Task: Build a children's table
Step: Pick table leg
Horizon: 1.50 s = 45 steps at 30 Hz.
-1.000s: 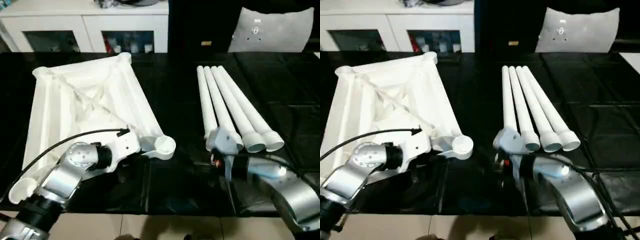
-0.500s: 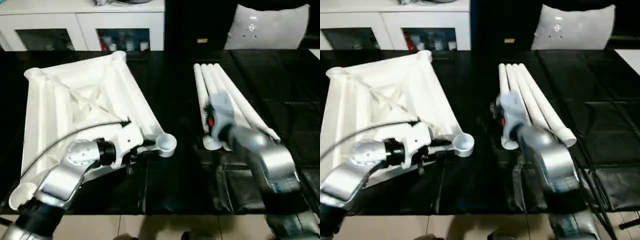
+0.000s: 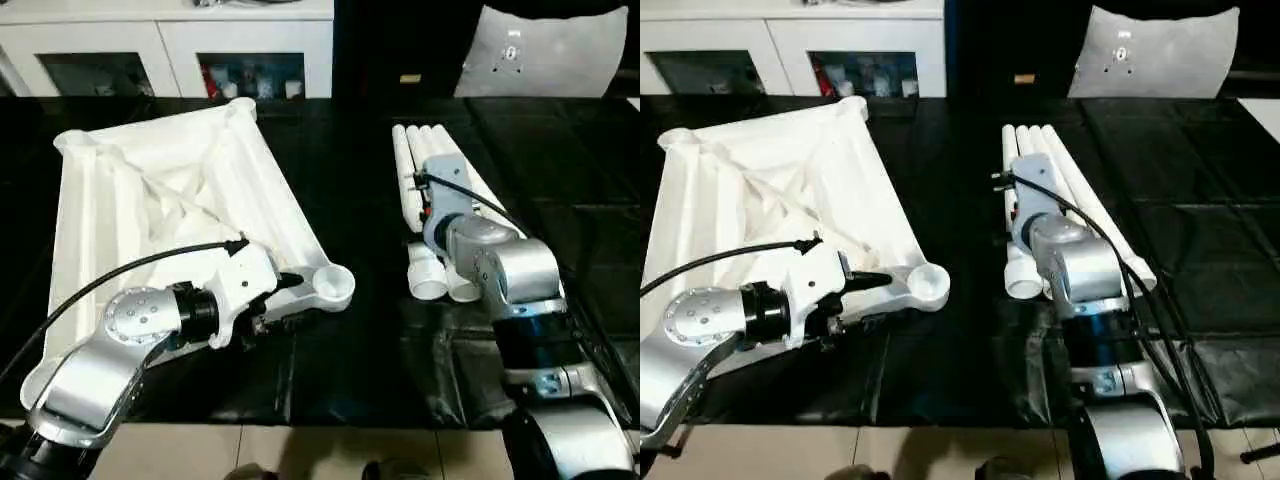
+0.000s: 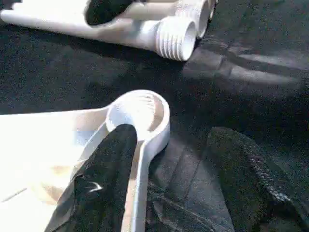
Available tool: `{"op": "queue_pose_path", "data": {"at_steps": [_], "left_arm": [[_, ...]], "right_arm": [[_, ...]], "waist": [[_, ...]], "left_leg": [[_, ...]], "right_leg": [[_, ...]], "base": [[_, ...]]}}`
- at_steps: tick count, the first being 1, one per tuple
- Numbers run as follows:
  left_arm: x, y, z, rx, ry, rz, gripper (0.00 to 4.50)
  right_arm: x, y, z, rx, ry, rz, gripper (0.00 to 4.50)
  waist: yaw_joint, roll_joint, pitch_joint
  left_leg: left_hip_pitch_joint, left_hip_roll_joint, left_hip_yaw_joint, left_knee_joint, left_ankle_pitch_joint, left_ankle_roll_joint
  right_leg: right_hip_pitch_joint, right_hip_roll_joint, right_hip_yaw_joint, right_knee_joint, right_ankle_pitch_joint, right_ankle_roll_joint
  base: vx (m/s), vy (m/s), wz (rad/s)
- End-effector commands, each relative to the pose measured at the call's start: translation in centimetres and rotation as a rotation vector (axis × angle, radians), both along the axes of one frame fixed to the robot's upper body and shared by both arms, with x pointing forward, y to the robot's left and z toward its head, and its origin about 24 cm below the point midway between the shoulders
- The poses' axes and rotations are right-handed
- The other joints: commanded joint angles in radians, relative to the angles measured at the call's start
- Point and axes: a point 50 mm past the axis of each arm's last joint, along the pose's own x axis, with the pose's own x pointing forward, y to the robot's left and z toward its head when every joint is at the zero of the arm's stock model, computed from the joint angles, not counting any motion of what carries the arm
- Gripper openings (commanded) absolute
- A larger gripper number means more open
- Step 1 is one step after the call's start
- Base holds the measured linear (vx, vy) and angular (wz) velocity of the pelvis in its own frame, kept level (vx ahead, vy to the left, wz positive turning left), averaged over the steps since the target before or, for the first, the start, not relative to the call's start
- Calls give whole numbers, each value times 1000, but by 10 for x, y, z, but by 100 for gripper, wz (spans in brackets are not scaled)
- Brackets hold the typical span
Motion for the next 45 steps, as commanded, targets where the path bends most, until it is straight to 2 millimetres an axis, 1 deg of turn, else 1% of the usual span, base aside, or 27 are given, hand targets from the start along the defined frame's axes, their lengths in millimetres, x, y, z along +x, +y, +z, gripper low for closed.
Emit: {"op": "queue_pose_path", "data": {"at_steps": [1,2,3,4,7,11,12,14,16,18,21,22,24,30,31,33,34,35,38,40,43,45], "left_arm": [[-2,0,1,15,-1,2,308],[-2,0,0,18,2,1,327],[-2,0,0,18,3,2,327],[-2,0,0,18,3,2,346],[-2,0,1,19,7,4,346],[-3,-2,1,19,14,5,346],[-3,-2,1,19,16,5,346],[-4,-3,1,17,20,4,349],[-4,-3,2,14,24,5,349],[-4,-3,2,11,28,3,349],[-5,-3,2,12,31,3,349],[-4,-4,2,13,31,3,349],[-5,-4,2,9,31,3,349],[-5,-4,3,4,33,3,349],[-5,-4,3,4,33,3,349],[-5,-4,3,4,33,4,349],[-5,-5,3,4,33,5,349],[-5,-5,3,4,33,5,349],[-6,-6,2,5,31,6,349],[-6,-7,2,6,30,4,349],[-6,-7,2,3,30,4,349],[-6,-8,2,2,30,4,349]], "right_arm": [[1,3,-2,2,55,3,450],[1,6,-4,35,67,16,450],[1,7,-6,65,85,20,450],[1,8,-6,67,88,22,450],[2,10,-10,95,129,29,450],[0,11,-15,84,213,16,450],[0,10,-16,87,231,11,450],[0,11,-17,118,255,11,422],[0,12,-17,145,267,8,415],[1,12,-17,157,272,11,386],[1,12,-17,178,280,11,373],[2,11,-16,189,286,8,367],[2,10,-16,198,290,5,347],[5,8,-13,216,288,-3,293],[5,8,-13,217,288,-3,293],[5,8,-13,222,290,-3,275],[5,8,-13,226,290,-3,258],[5,8,-13,226,290,-3,258],[5,8,-14,232,282,-6,230],[5,7,-14,231,276,-5,223],[5,6,-14,254,268,-21,198],[4,6,-14,272,263,-20,193]], "waist": [[-1,0,-55],[0,1,-55],[0,1,-55],[0,1,-55],[-1,1,-56],[0,-1,-54],[0,0,-54],[1,-1,-55],[1,0,-55],[1,0,-55],[1,0,-54],[0,-3,-54],[1,-2,-54],[2,-4,-57],[2,-4,-57],[2,-3,-57],[2,-4,-57],[2,-4,-57],[3,-4,-62],[4,-4,-64],[4,-3,-65],[4,-3,-68]], "left_leg": [[0,64,-7,-77,17,18],[-2,64,-7,-77,14,17],[-2,65,-6,-77,6,17],[-2,65,-6,-77,5,17],[-1,66,-7,-77,6,14],[-2,65,-7,-78,5,12],[-2,65,-6,-78,7,11],[-3,65,-6,-77,14,11],[-2,66,-6,-77,18,13],[-2,66,-6,-77,17,13],[-2,67,-5,-77,7,12],[-2,66,-5,-77,7,13],[-1,66,-5,-77,10,14],[-2,66,-4,-75,28,22],[-3,66,-4,-76,29,22],[-2,66,-3,-75,27,24],[-3,65,-3,-76,24,23],[-3,66,-3,-76,22,23],[-2,66,-3,-74,37,24],[-2,65,-3,-73,40,25],[-3,65,-3,-72,49,29],[-2,64,-2,-71,53,29]], "right_leg": [[67,-76,56,-55,40,-284],[66,-77,56,-56,37,-285],[66,-79,56,-57,29,-284],[66,-79,57,-56,30,-285],[66,-78,55,-55,30,-286],[65,-77,55,-56,15,-288],[65,-78,56,-56,15,-287],[66,-78,56,-55,23,-286],[64,-78,55,-55,32,-287],[64,-78,55,-54,36,-291],[64,-79,54,-55,18,-291],[64,-78,55,-56,17,-290],[63,-79,54,-56,12,-289],[64,-79,54,-54,26,-294],[64,-79,54,-54,26,-294],[64,-78,54,-54,29,-294],[64,-78,54,-55,26,-294],[64,-79,54,-55,22,-293],[66,-79,53,-53,32,-294],[66,-79,53,-52,40,-295],[67,-79,53,-51,52,-296],[68,-78,52,-50,57,-297]], "base": [[0,0,0],[0,0,0],[0,0,0],[0,0,0],[0,0,0],[0,0,0],[0,0,0],[0,0,0],[0,0,0],[0,0,0],[0,0,0],[0,0,0],[0,0,0],[0,0,0],[0,0,0],[0,0,0],[0,0,0],[0,0,0],[0,0,0],[0,0,0],[0,0,0],[0,0,0]]}}
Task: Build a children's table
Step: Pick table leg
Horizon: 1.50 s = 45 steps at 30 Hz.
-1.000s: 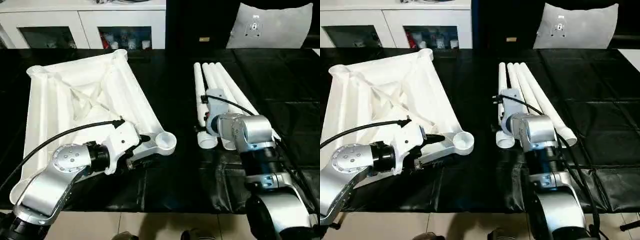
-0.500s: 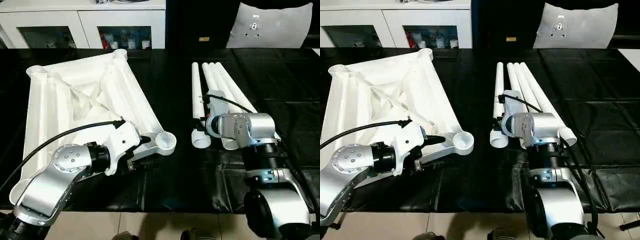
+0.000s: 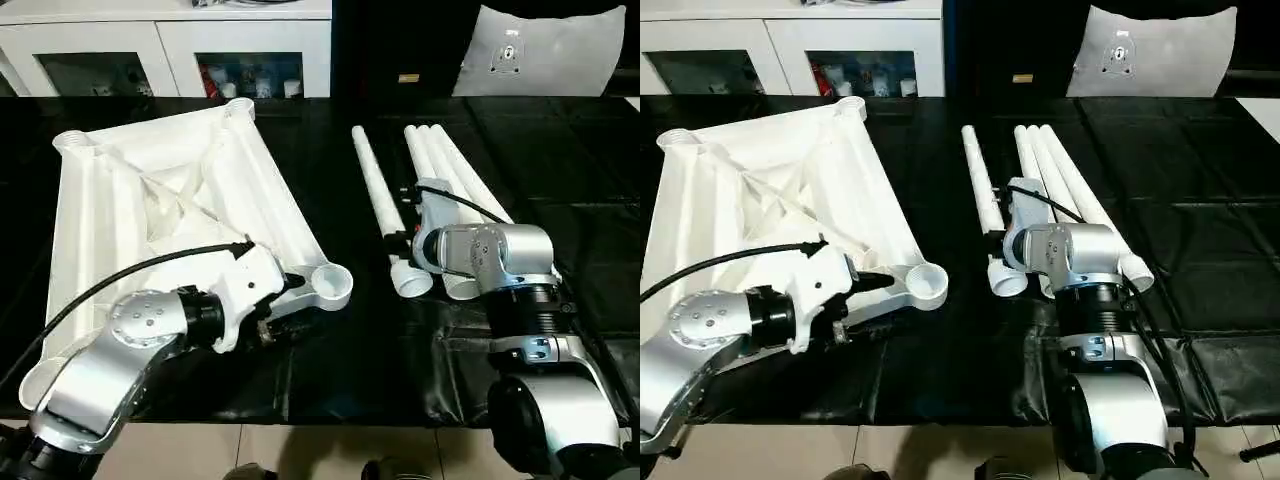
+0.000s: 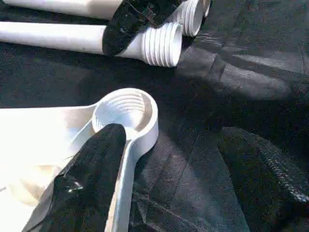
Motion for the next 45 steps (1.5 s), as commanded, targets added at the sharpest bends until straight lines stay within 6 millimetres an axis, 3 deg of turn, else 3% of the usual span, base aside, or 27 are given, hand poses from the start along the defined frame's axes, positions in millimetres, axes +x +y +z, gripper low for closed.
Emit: {"op": "queue_pose_path", "data": {"at_steps": [1,5,7,10,13,17,21,25,27,28,29,32,35,38,45], "left_arm": [[-2,-2,2,4,-13,-8,349],[-2,-2,1,0,-15,-4,349],[0,-2,2,-18,-47,34,349],[6,-2,4,-46,-94,95,349],[17,0,10,-101,-139,196,349],[34,-4,34,-280,-191,310,349],[50,-6,52,-472,-151,426,349],[52,-11,62,-589,-107,421,349],[52,-17,70,-693,-56,399,349],[50,-27,78,-791,-4,356,349],[49,-31,81,-823,17,345,349],[50,-40,86,-896,76,317,349],[51,-47,92,-933,106,285,349],[51,-51,97,-962,131,250,349],[51,-49,110,-1111,178,180,313]], "right_arm": [[0,0,4,27,-26,-8,191],[1,1,6,61,-90,-24,188],[5,1,14,43,-298,-13,188],[4,3,19,144,-345,-18,187],[1,3,31,308,-401,5,187],[-9,2,48,491,-552,141,187],[-19,-1,59,638,-685,221,187],[-25,-1,60,719,-683,263,187],[-33,0,61,805,-675,323,187],[-42,1,62,864,-696,394,187],[-45,1,61,879,-703,417,187],[-52,4,61,916,-698,477,187],[-58,7,62,942,-690,533,186],[-62,9,63,959,-682,570,186],[-72,9,60,981,-657,651,186]], "waist": [[3,-3,-69],[5,-1,-72],[9,0,-75],[8,-2,-79],[6,-4,-77],[13,-2,-77],[21,-13,-76],[25,-18,-76],[31,-16,-75],[32,-22,-75],[39,-18,-76],[39,-25,-71],[39,-31,-67],[35,-27,-65],[38,-29,-66]], "left_leg": [[-3,63,-3,-71,50,31],[-3,63,-3,-69,55,34],[-4,67,-3,-67,58,34],[-7,65,-3,-64,86,58],[-9,65,-2,-65,51,71],[-10,67,-4,-63,36,84],[-12,63,0,-59,49,106],[-15,61,-2,-57,69,123],[-14,62,-2,-56,73,137],[-15,64,-2,-56,72,143],[-14,64,-3,-54,78,151],[-17,66,-5,-55,74,162],[-20,62,-5,-57,57,153],[-18,62,-6,-59,53,136],[-18,64,-10,-57,83,151]], "right_leg": [[70,-78,53,-53,57,-298],[71,-79,52,-52,61,-297],[69,-82,51,-51,66,-291],[72,-80,51,-48,107,-295],[74,-79,52,-53,69,-295],[75,-81,50,-57,60,-297],[74,-80,50,-57,53,-302],[72,-79,49,-58,30,-296],[71,-78,47,-60,11,-295],[69,-79,47,-63,8,-294],[69,-80,46,-61,9,-296],[67,-81,44,-67,-24,-292],[69,-81,44,-75,-99,-259],[66,-78,43,-80,-125,-241],[67,-79,42,-76,-60,-256]], "base": [[0,0,0],[0,0,0],[0,0,0],[0,0,0],[0,0,0],[0,0,0],[0,0,0],[0,0,0],[0,0,0],[0,0,0],[0,0,0],[0,0,0],[0,0,0],[0,0,0],[0,0,0]]}}
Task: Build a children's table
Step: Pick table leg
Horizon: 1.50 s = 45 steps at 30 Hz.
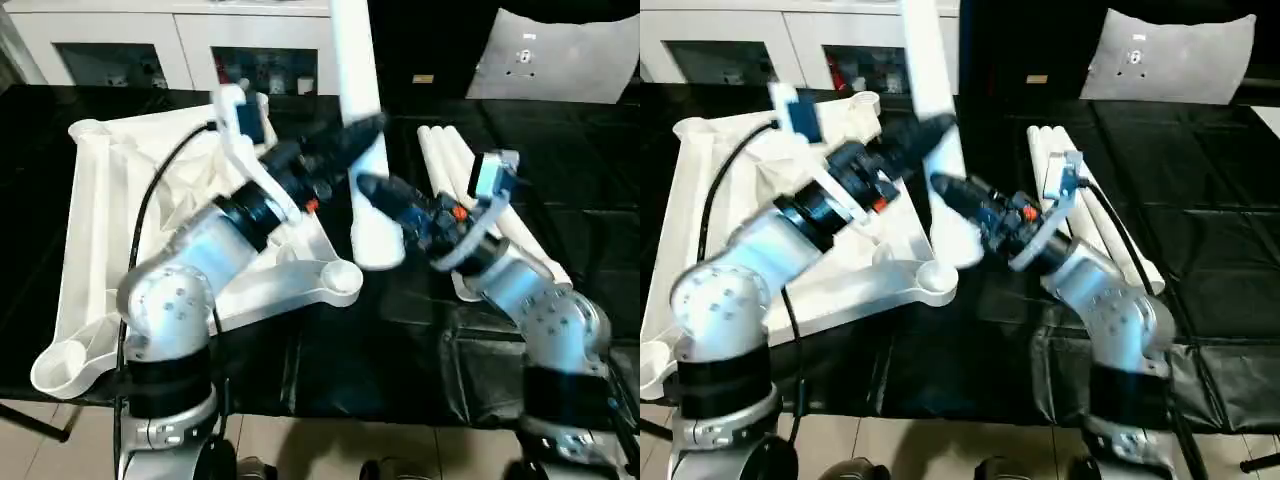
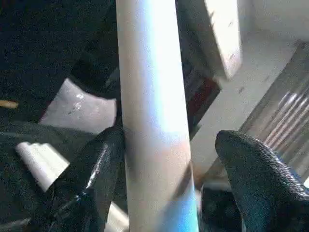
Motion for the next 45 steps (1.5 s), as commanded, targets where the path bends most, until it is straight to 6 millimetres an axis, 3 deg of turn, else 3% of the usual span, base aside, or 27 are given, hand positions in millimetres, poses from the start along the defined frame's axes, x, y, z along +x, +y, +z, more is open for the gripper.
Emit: {"op": "queue_pose_path", "data": {"at_steps": [1,18,26,30,38,45], "left_arm": [[0,0,7,-36,-17,-23,313],[-3,3,3,-25,-31,-106,313],[-6,4,-8,190,-159,-93,313],[-13,5,-9,183,-188,-153,313],[-19,3,-16,316,-293,-181,313],[-17,5,-23,400,-320,-175,313]], "right_arm": [[-4,2,3,1,-21,39,186],[-12,5,-5,-65,-28,92,186],[-11,4,-10,-118,-45,72,186],[-11,5,-16,-150,-39,77,186],[-9,3,-34,-223,-22,45,186],[-8,4,-40,-240,-24,29,186]], "waist": [[4,-14,-73],[9,-6,-72],[9,-1,-73],[10,2,-74],[7,2,-71],[5,5,-73]], "left_leg": [[-6,61,-10,-61,75,140],[-4,65,-13,-64,56,121],[-1,69,-15,-66,58,118],[-1,69,-14,-67,51,100],[-1,71,-13,-71,13,91],[-1,71,-14,-69,28,86]], "right_leg": [[69,-78,46,-75,-66,-251],[70,-82,46,-76,-87,-249],[68,-82,47,-74,-77,-230],[70,-83,48,-68,-41,-256],[70,-84,49,-72,-68,-255],[71,-85,49,-64,-12,-272]], "base": [[0,0,0],[0,0,0],[0,0,0],[0,0,0],[0,0,0],[0,0,0]]}}
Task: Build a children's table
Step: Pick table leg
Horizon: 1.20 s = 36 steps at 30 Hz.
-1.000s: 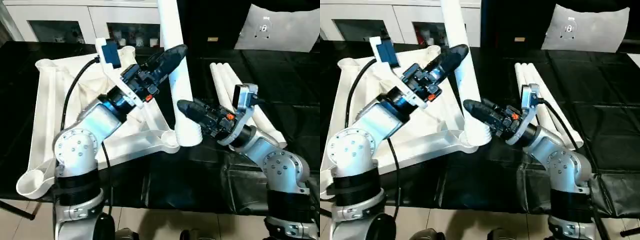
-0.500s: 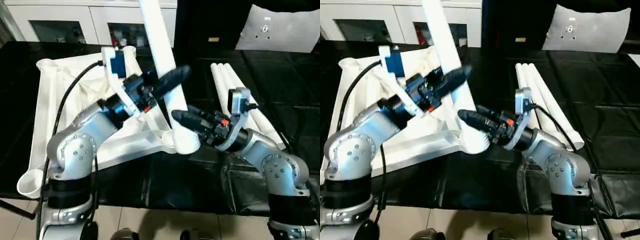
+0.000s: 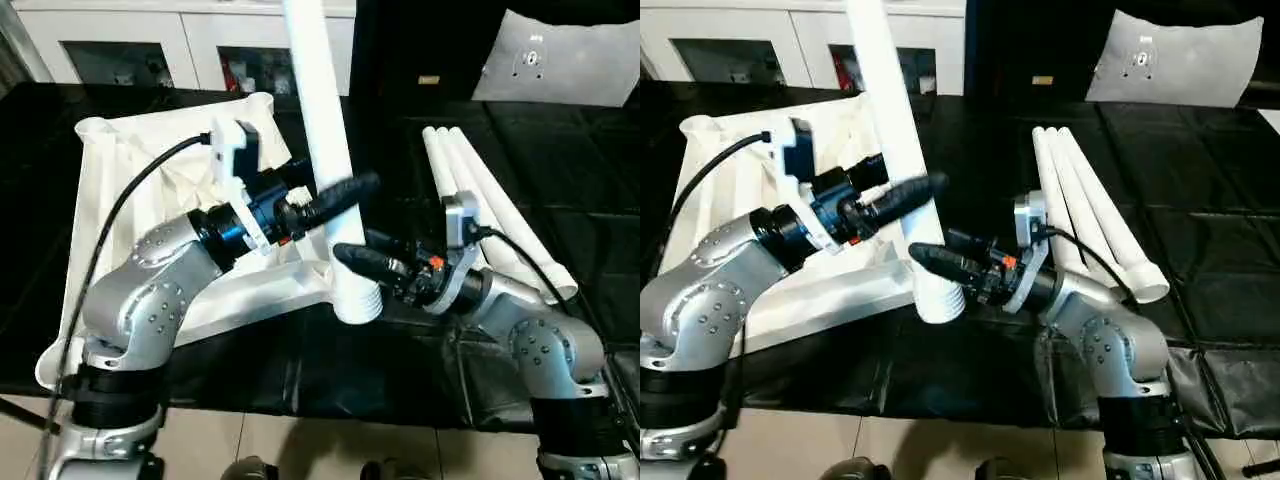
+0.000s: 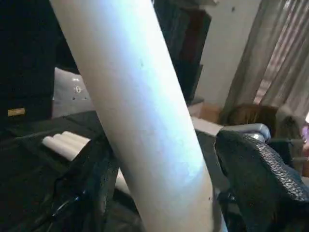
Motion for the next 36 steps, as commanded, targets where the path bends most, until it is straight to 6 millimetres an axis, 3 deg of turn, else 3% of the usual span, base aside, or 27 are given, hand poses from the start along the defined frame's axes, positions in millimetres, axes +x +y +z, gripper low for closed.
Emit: {"op": "queue_pose_path", "data": {"at_steps": [1,16,18,22,23,26,28,36], "left_arm": [[-9,-10,3,8,-45,-99,313],[-12,-9,-6,131,-111,-85,313],[-12,-9,-7,136,-108,-90,275],[-13,-9,-13,167,-83,-112,268],[-14,-9,-14,174,-78,-118,237],[-15,-10,-16,168,-72,-127,230],[-15,-10,-16,162,-67,-128,203],[-7,-6,-12,75,-20,-49,186]], "right_arm": [[4,-6,-9,-38,30,-66,186],[14,-4,-16,-93,-14,-141,186],[14,-3,-18,-104,-20,-136,186],[13,0,-21,-118,-30,-132,186],[14,0,-22,-130,-38,-138,186],[15,1,-23,-143,-49,-152,186],[16,1,-23,-146,-56,-161,186],[21,1,-19,-148,-87,-187,186]], "waist": [[1,3,-74],[-1,7,-81],[-1,6,-83],[0,7,-85],[0,9,-85],[0,8,-86],[0,8,-85],[-2,6,-81]], "left_leg": [[-1,71,-13,-69,27,86],[0,72,-13,-67,21,86],[-1,70,-12,-66,29,85],[-1,69,-12,-65,32,85],[0,70,-12,-64,30,84],[0,69,-11,-64,23,78],[0,70,-11,-65,19,77],[-1,69,-9,-67,-26,64]], "right_leg": [[71,-85,50,-64,-11,-274],[73,-85,49,-61,-11,-276],[74,-85,49,-59,6,-281],[75,-84,49,-56,20,-287],[74,-84,49,-56,19,-289],[75,-84,49,-56,17,-291],[74,-84,49,-55,15,-290],[74,-82,49,-63,-52,-281]], "base": [[0,0,0],[0,0,0],[0,0,0],[0,0,0],[0,0,0],[0,0,0],[0,0,0],[0,0,0]]}}
